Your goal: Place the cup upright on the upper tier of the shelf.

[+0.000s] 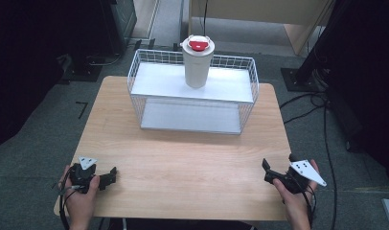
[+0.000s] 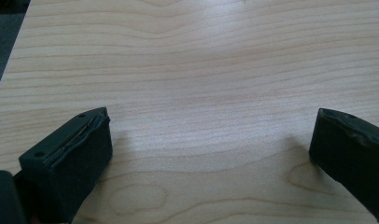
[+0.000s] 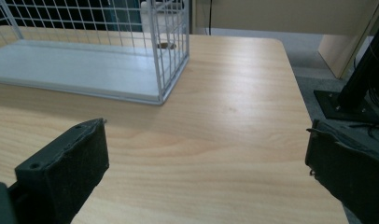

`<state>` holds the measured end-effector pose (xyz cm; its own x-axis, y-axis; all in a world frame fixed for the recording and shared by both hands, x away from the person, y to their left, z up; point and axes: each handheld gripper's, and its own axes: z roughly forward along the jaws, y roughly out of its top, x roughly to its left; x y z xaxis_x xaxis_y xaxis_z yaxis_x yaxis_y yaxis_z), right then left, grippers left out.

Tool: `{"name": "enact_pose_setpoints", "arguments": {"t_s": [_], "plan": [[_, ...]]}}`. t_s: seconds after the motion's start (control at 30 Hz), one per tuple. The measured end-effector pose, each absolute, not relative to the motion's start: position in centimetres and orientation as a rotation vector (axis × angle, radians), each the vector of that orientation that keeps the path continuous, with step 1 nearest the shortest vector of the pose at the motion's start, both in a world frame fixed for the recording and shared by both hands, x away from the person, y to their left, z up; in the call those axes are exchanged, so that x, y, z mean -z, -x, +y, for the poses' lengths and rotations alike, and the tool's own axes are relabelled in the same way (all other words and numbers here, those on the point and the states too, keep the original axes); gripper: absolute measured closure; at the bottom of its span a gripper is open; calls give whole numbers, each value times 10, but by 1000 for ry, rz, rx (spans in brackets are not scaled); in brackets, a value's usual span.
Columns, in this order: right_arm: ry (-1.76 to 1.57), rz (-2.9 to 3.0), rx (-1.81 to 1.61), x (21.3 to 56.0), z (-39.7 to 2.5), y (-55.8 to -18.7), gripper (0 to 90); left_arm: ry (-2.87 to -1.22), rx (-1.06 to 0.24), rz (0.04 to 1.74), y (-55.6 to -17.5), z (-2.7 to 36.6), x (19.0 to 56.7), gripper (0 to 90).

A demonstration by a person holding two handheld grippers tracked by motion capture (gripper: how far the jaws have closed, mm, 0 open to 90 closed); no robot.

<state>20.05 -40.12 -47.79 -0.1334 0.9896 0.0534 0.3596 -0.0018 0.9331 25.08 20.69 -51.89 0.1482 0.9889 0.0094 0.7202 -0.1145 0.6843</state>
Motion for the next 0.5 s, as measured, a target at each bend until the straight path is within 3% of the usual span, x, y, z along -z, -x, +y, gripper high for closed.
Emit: {"name": "enact_pose_setpoints", "arguments": {"t_s": [0.5], "plan": [[-1468,1637,-1035,511,-424,-181,0,-1894,-655,1627,-251,207,519,0]]}}
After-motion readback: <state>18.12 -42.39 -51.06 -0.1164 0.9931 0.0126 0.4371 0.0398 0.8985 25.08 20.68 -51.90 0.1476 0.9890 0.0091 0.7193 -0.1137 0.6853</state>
